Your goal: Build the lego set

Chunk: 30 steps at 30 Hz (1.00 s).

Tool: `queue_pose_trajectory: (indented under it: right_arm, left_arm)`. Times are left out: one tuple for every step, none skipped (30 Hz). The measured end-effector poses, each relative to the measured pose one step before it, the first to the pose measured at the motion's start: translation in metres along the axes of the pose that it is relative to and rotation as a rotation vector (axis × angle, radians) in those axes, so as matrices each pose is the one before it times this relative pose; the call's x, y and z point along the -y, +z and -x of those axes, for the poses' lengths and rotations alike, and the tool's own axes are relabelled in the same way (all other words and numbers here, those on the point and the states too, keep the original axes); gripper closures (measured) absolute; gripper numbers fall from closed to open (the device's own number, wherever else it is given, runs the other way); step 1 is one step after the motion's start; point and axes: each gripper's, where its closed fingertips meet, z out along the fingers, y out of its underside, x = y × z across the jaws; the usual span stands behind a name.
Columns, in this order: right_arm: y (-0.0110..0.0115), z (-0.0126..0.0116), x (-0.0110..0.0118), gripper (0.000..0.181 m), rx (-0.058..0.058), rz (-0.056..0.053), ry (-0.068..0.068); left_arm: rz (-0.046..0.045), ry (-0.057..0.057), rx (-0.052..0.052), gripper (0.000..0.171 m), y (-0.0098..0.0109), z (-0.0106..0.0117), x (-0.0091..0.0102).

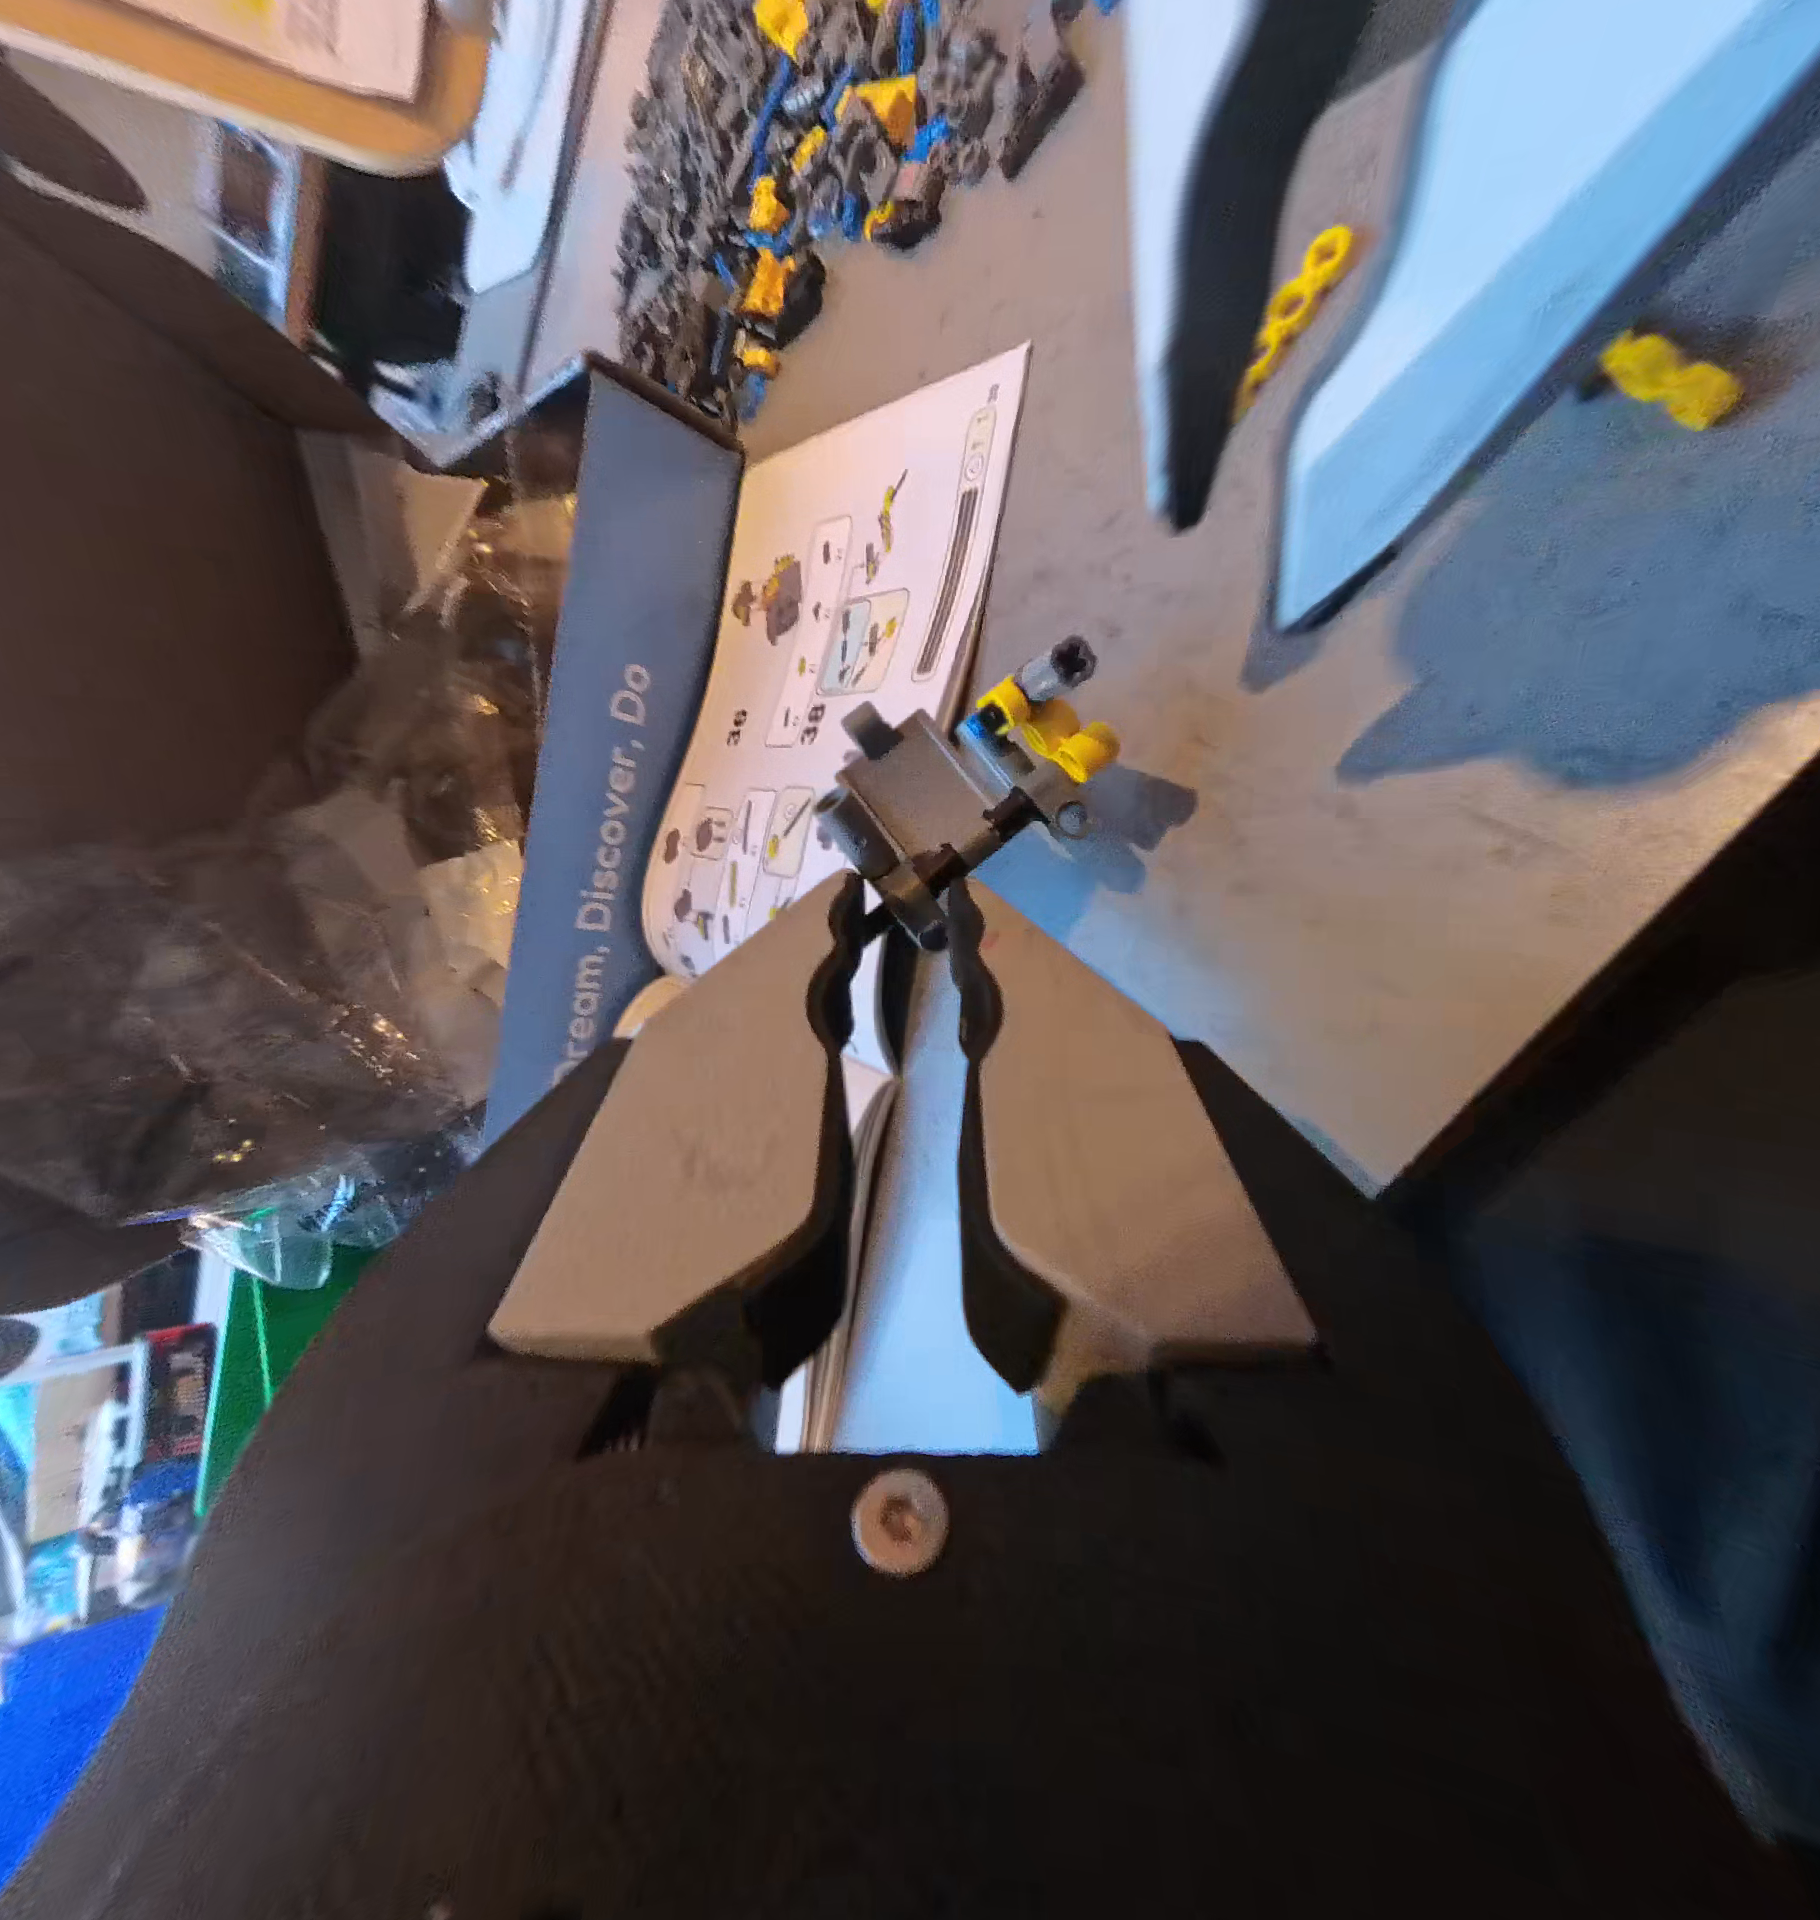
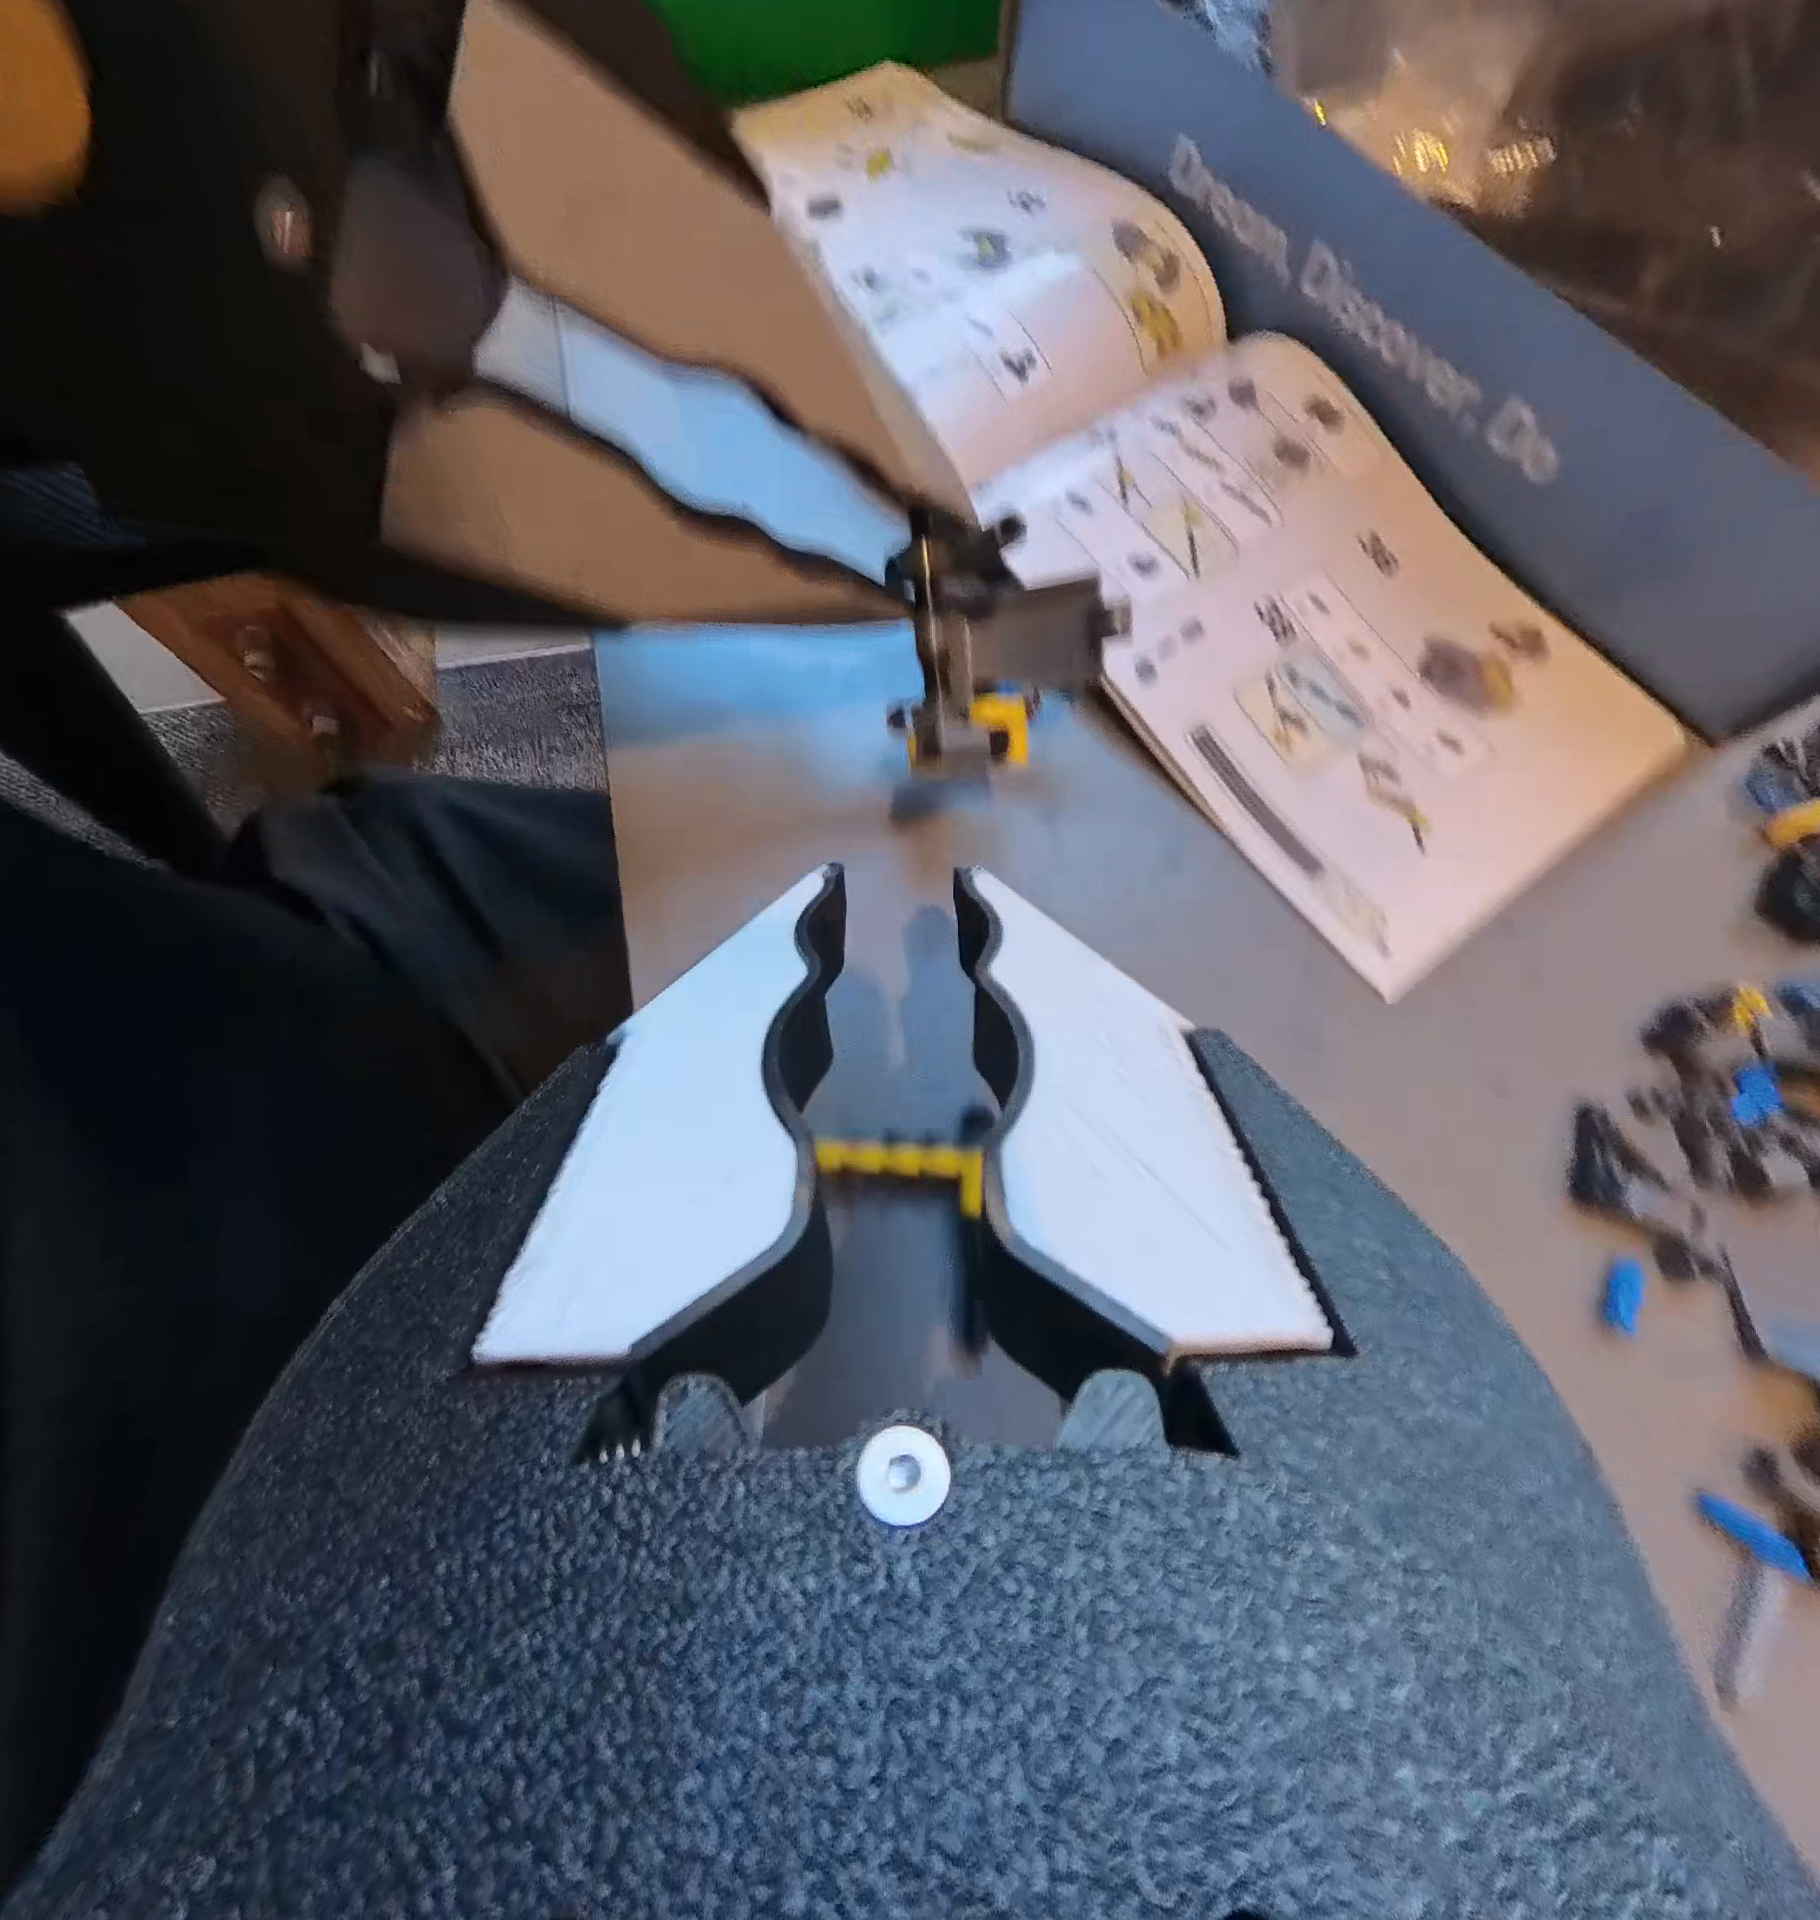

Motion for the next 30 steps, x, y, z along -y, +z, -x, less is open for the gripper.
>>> queue_pose_trajectory:
  right_arm:
    - [0.00425, 0.00137, 0.00298, 0.16, -0.0033, -0.0056, -0.0061]
    - [0.00356, 0.00055, 0.00113, 0.157, -0.0111, -0.0016, -0.005]
    - [0.00284, 0.00103, 0.00018, 0.156, -0.0091, -0.0018, -0.0059]
    - [0.00212, 0.00014, -0.0002, 0.156, -0.0129, -0.002, -0.0043]
    - [0.00149, -0.00197, -0.00041, 0.157, -0.0223, -0.0012, -0.0012]
    - [0.00096, -0.00144, 0.00015, 0.157, -0.0156, -0.0038, -0.001]
    - [0.00084, 0.00149, 0.00068, 0.157, 0.0051, -0.005, -0.0033]
    - [0.00082, 0.00205, 0.00008, 0.157, 0.0091, 0.0002, -0.0048]
    - [0.00079, 0.0006, -0.0002, 0.157, -0.0004, 0.0032, -0.0076]
    - [0.00072, -0.00002, -0.00037, 0.157, -0.0039, 0.0033, -0.0094]
    - [0.00085, -0.00036, -0.00058, 0.159, -0.0029, 0.0059, -0.0066]
    - [0.00093, -0.00065, -0.00118, 0.163, -0.0023, 0.0083, -0.0047]
    - [0.00089, -0.00157, -0.00192, 0.165, -0.006, 0.0114, -0.0039]
    - [0.00064, -0.00213, -0.00231, 0.167, -0.0078, 0.0133, -0.0033]
    - [0.00046, -0.00169, -0.00199, 0.168, -0.0027, 0.0114, -0.0004]
    - [0.00038, -0.00052, -0.00203, 0.17, 0.0053, 0.0108, 0.0036]
    - [0.00048, -0.00015, -0.00197, 0.173, 0.0078, 0.0095, 0.0047]
    - [0.00055, 0.0002, -0.00219, 0.174, 0.0091, 0.0106, 0.004]
    - [0.0003, -0.00034, -0.00134, 0.174, 0.0046, 0.0057, 0.0056]
    - [0.00014, -0.00051, -0.00074, 0.174, 0.0017, 0.0022, 0.0048]
    - [0.0002, -0.0004, -0.00093, 0.174, 0.0023, 0.0041, 0.0018]
    - [0.00021, -0.00026, -0.00092, 0.174, 0.0028, 0.0059, 0.0007]
    - [0.00034, -0.00064, -0.00101, 0.174, 0.0021, 0.0064, 0.0016]
    - [0.0005, -0.00072, -0.00124, 0.174, 0.0033, 0.0073, 0.0027]
    - [0.00086, -0.00104, -0.0014, 0.174, 0.0039, 0.0093, 0.0042]
    - [0.00116, -0.0011, -0.00164, 0.173, 0.0041, 0.011, 0.0042]
    - [0.00114, -0.00142, -0.0014, 0.173, 0.0021, 0.0101, 0.002]
    - [0.00063, -0.00197, -0.00111, 0.172, -0.0027, 0.0077, -0.0002]
    - [-0.00032, -0.00181, -0.00034, 0.17, -0.0036, 0.0043, -0.0014]
    - [-0.00155, -0.00111, 0.00056, 0.168, -0.0008, -0.0029, -0.0023]
  left_arm:
    - [-0.01445, 0.0152, 0.021, 0.157, -0.00118, -0.00262, 0.00058]
    - [-0.00549, 0.0193, 0.0232, 0.157, -0.00107, -0.00233, -0.00071]
    - [-0.00366, 0.0192, 0.0226, 0.157, -0.00121, -0.002, -0.00091]
    - [-0.00578, 0.009, 0.0132, 0.157, -0.00142, -0.00243, -0.00041]
    - [-0.00654, -0.0044, -0.001, 0.157, -0.00155, -0.00302, 0.0003]
    - [-0.009, -0.0127, -0.0064, 0.157, -0.00145, -0.00304, 0.00126]
    - [-0.00611, -0.012, -0.0083, 0.157, -0.00088, -0.00285, 0.00119]
    - [-0.00255, -0.0093, -0.0104, 0.157, -0.00015, -0.00256, 0.00084]
    - [0.00186, -0.0077, -0.0078, 0.157, 0.00028, -0.0018, 0.0003]
    - [0.00152, -0.0078, -0.0024, 0.157, 0.00001, -0.00046, 0.00036]
    - [-0.00337, -0.0079, -0.0045, 0.157, -0.00058, -0.0002, 0.0013]
    - [-0.00872, -0.0085, -0.0017, 0.157, -0.00127, 0.00066, 0.00204]
    - [-0.00849, -0.0074, -0.0054, 0.157, -0.00146, 0.00036, 0.0018]
    - [-0.00686, -0.0088, -0.0117, 0.156, -0.00118, -0.00067, 0.00166]
    - [-0.01007, -0.0131, -0.0094, 0.157, -0.00127, -0.00043, 0.00189]
    - [-0.01796, -0.0174, -0.0058, 0.157, -0.00178, 0.00032, 0.00279]
    - [-0.02342, -0.0207, -0.0134, 0.158, -0.00228, -0.0001, 0.00358]
    - [-0.02218, -0.0289, -0.0193, 0.157, -0.00237, -0.00034, 0.00341]
    - [-0.02004, -0.0358, -0.0234, 0.157, -0.00212, -0.0006, 0.00313]
    - [-0.01771, -0.0377, -0.021, 0.153, -0.00196, 0.00002, 0.00255]
    - [-0.01896, -0.0353, -0.0247, 0.149, -0.00203, -0.00006, 0.00234]
    - [-0.01841, -0.0329, -0.031, 0.148, -0.00205, -0.00051, 0.00163]
    - [-0.01477, -0.0339, -0.0222, 0.145, -0.0018, 0.0015, 0.00059]
    - [-0.01229, -0.0301, -0.0207, 0.143, -0.00094, 0.00231, -0.00057]
    - [-0.00218, -0.026, -0.0274, 0.142, 0.00047, 0.00146, -0.0026]
    - [0.01073, -0.0241, -0.0275, 0.138, 0.00166, 0.00133, -0.00429]
    - [0.01639, -0.021, -0.0206, 0.134, 0.00228, 0.00162, -0.00476]
    - [0.0111, -0.015, -0.0145, 0.131, 0.00238, 0.00166, -0.00352]
    - [0.00368, -0.0072, -0.0128, 0.13, 0.00214, 0.00074, -0.00228]
    - [0.00364, -0.0034, -0.0114, 0.13, 0.00227, 0.00007, -0.00215]
